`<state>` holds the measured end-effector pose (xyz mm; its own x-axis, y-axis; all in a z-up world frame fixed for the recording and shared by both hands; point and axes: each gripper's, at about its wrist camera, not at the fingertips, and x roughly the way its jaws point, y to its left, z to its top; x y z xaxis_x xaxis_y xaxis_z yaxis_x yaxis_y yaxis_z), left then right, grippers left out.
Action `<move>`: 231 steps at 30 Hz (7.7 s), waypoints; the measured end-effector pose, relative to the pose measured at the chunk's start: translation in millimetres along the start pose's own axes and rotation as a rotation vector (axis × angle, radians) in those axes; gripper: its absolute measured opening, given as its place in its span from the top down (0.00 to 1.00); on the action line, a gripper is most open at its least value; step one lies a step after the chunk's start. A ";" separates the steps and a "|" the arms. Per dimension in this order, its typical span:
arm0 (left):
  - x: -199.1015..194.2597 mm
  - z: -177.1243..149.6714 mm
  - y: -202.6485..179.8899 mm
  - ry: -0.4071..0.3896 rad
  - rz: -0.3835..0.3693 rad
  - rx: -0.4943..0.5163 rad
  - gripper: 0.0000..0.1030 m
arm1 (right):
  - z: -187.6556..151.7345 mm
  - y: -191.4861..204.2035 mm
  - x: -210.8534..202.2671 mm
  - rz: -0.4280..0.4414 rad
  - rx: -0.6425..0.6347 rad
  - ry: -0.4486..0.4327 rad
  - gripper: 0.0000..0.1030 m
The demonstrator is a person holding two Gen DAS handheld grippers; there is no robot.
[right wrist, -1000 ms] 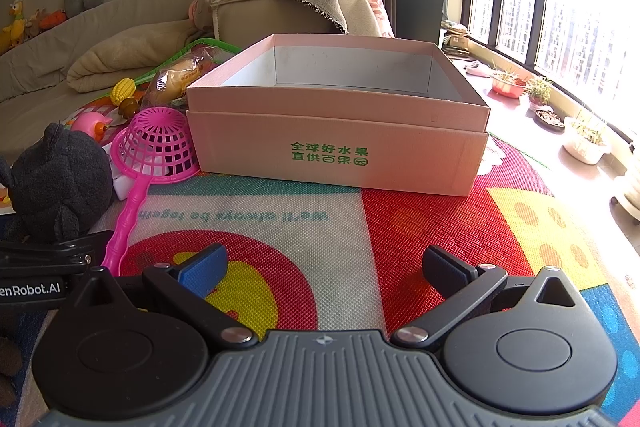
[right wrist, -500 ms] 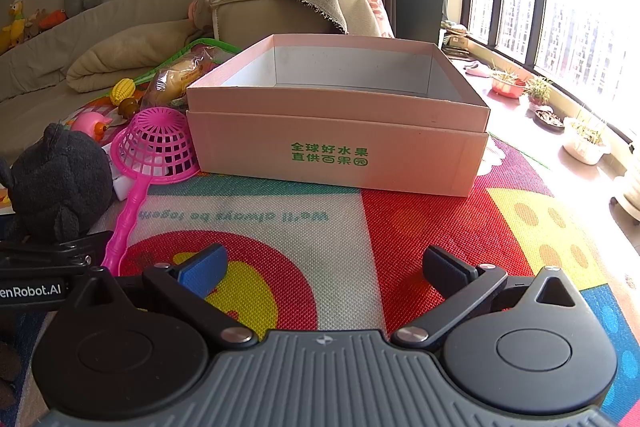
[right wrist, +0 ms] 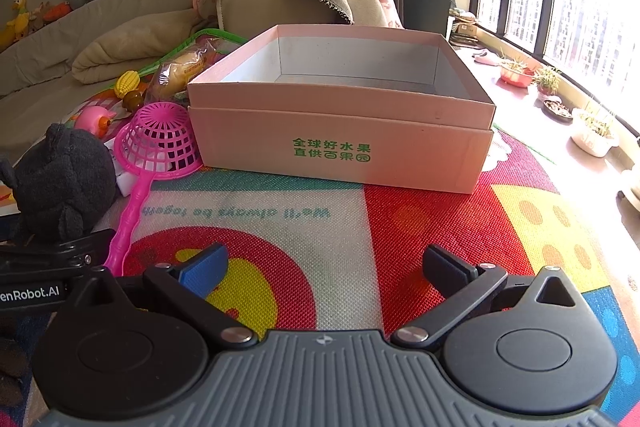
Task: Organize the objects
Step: 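Grasp the black plush cat with the left gripper while the right grasps the pink pig and teal toy, then carry the plush into the pink box with the left while the right drops the pig and teal toy in, then grasp the yellow toy corn with the left gripper while the right grasps the pink net scoop, then place the corn in the pink box with the left while the right places the scoop there, then grasp the black cylinder on the mat with the left gripper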
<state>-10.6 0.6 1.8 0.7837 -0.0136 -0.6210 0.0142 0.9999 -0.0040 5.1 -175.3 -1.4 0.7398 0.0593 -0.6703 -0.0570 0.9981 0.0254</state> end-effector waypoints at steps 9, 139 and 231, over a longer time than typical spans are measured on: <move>-53.2 3.1 9.8 -0.141 -0.081 0.163 0.00 | 9.5 2.2 3.5 -0.003 -0.018 0.088 0.00; 15.2 60.9 122.8 0.012 -0.261 -0.114 0.67 | 75.2 114.9 4.9 0.083 -0.442 -0.205 0.30; 8.2 36.4 88.0 0.066 -0.266 0.023 0.66 | 140.6 -37.8 8.6 -0.042 0.041 -0.169 0.17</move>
<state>19.7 88.3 24.9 0.7082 -0.2747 -0.6504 0.2286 0.9608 -0.1568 107.8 -209.7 96.1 0.8431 0.0160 -0.5375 0.0017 0.9995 0.0324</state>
